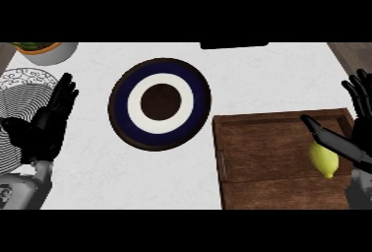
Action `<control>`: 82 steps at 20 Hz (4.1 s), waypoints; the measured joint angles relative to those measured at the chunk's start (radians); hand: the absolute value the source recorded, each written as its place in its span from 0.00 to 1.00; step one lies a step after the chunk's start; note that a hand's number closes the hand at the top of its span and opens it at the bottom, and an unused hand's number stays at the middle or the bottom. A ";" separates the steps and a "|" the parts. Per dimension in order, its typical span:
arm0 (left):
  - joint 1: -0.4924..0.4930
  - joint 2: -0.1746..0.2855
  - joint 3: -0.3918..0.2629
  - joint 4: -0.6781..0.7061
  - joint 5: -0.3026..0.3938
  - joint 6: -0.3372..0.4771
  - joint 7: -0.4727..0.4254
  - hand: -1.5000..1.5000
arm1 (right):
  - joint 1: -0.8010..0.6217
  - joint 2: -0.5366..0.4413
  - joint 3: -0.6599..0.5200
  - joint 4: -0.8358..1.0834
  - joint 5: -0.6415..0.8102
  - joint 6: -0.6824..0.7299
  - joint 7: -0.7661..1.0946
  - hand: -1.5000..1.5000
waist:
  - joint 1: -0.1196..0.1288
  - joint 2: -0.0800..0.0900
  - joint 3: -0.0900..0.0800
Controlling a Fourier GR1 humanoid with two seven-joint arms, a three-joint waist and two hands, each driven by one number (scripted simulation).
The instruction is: Pick the lemon from the tray and place it in the plate
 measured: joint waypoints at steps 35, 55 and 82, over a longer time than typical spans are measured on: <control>-0.084 -0.131 0.013 0.150 -0.139 -0.123 -0.014 0.50 | 0.744 -0.129 -0.180 -0.371 0.243 0.055 0.255 0.00 | 0.080 0.001 0.003; -0.075 -0.210 0.117 0.170 -0.228 -0.220 -0.017 0.50 | 0.413 -0.034 -0.119 -0.039 0.515 0.197 0.381 0.00 | 0.082 0.001 0.004; -0.086 -0.275 0.197 0.143 -0.315 -0.306 0.003 0.50 | 0.264 0.021 -0.078 0.105 0.888 0.189 0.444 1.00 | 0.097 -0.005 -0.024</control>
